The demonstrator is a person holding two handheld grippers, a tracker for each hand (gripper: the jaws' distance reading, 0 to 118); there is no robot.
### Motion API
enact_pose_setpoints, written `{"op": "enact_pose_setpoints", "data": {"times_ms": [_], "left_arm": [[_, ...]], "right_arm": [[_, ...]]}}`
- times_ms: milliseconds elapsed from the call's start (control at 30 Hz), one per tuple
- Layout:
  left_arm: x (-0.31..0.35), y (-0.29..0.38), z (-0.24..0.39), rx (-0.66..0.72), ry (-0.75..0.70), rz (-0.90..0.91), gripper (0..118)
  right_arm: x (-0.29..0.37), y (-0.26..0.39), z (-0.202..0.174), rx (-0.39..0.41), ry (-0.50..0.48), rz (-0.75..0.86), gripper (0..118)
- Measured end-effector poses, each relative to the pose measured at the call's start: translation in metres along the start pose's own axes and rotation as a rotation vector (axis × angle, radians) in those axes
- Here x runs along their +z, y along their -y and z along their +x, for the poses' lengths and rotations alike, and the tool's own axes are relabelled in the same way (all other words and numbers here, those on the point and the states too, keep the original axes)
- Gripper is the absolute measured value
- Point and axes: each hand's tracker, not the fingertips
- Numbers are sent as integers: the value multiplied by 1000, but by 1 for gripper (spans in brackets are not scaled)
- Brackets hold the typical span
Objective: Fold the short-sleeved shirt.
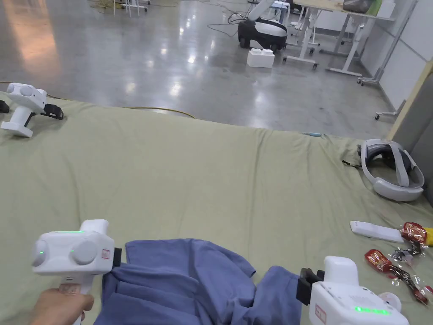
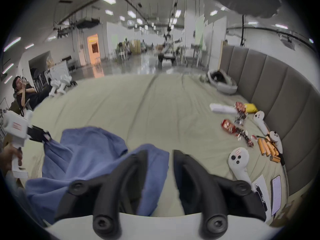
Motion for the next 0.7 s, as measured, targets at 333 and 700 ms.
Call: {"op": "enact_pose_setpoints", "data": {"times_ms": [333, 700], "left_arm": [[55, 17, 7, -42, 40, 125, 9], [54, 24, 10, -70, 21, 116, 9]], "right_arm": [[-102, -7, 8, 13, -91, -312, 56], [-108, 6, -16, -14, -96, -354, 8]]}}
